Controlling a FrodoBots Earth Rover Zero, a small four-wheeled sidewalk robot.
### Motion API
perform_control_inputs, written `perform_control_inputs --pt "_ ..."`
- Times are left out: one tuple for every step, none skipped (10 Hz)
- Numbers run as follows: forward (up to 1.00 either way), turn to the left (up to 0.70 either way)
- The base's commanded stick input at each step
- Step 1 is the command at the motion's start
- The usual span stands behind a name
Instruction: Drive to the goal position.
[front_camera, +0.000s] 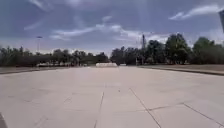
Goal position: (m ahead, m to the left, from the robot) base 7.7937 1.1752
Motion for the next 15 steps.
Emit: perform_control_inputs --pt "0.68 0.00" --pt "0.68 0.00" --pt "0.68 0.00" --pt "0.68 0.00" --pt "0.68 0.00" --pt "0.68 0.00" --pt "0.68 0.00" --pt "0.68 0.00" --pt "0.68 0.00" --pt "0.68 0.00" --pt "0.68 0.00" --pt "0.68 0.01" --pt "0.68 0.04" --pt "0.68 0.07" --pt "0.68 0.03"
